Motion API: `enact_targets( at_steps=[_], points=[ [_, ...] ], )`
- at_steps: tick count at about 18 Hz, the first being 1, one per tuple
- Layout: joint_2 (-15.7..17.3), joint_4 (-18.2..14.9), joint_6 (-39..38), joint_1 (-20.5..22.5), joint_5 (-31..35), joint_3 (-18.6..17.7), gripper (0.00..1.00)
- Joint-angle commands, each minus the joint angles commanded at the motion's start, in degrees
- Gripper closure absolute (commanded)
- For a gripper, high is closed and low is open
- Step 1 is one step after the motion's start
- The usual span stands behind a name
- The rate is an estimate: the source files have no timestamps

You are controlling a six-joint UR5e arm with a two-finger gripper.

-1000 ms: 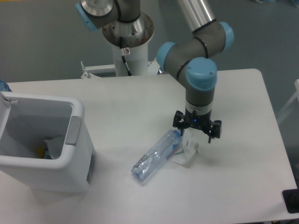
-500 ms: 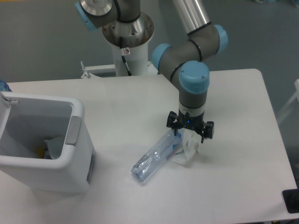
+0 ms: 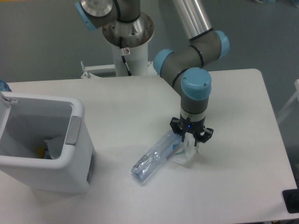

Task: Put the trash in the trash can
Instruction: 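Lower the gripper onto the white tissue and close on it, then lift the tissue and carry it over the white trash bin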

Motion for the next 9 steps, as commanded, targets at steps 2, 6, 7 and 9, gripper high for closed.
enact_targets(
  at_steps=[2,6,7,9],
  points=[
    [0.3,-0.4,-0.1,0.5,-0.3,1.1,1.0],
    [2.1,-0.6,-2.9,0.6,-5.0,1.9,1.0],
    [3.0,-0.6,-5.1,0.6,-8.8,2.6,1.0],
    [4.2,-0.6,-11.1,0.5,-16.6,5.9,1.0]
  ],
)
